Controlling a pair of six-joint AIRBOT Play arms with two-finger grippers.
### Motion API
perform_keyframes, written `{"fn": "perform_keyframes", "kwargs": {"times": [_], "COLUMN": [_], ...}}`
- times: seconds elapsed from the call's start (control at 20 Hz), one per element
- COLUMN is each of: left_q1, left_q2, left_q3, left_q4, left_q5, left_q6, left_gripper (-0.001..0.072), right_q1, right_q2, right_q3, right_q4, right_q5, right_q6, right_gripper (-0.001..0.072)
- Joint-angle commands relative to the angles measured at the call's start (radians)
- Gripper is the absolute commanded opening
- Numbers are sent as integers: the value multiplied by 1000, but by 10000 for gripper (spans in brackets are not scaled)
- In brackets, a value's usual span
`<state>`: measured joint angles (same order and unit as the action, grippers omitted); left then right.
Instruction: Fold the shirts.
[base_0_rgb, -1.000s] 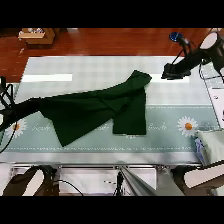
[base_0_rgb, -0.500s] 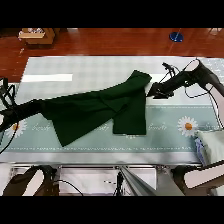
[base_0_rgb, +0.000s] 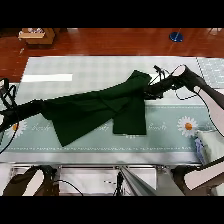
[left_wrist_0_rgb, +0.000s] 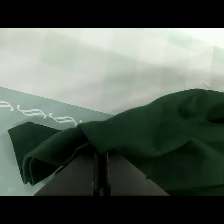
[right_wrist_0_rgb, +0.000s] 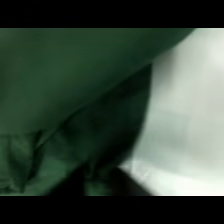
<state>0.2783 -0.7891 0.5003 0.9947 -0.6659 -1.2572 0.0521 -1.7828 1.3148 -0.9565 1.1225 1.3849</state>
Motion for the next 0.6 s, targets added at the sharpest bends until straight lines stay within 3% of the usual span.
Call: {"fn": "perform_keyframes", "kwargs": {"times": [0.0,0.05,0.25,0.35,0.55], "left_q1": [0,0,2,2,2], "left_q2": [0,0,0,1,2], "left_q3": [0,0,3,13,91], "left_q4": [0,0,1,2,75], "left_q5": [0,0,3,2,-2], "left_q6": [1,0,1,2,1], "left_gripper": [24,24,25,69,63], "right_q1": [19,18,9,3,1], "right_q2": [-20,-8,114,187,280], "right_q3": [-2,-1,-1,-1,-1], "right_q4": [-13,-14,-58,-95,-156], "right_q5": [-31,-31,-35,-36,-32], "right_q6": [21,20,-33,-34,-33], "right_gripper": [71,28,27,27,27]}}
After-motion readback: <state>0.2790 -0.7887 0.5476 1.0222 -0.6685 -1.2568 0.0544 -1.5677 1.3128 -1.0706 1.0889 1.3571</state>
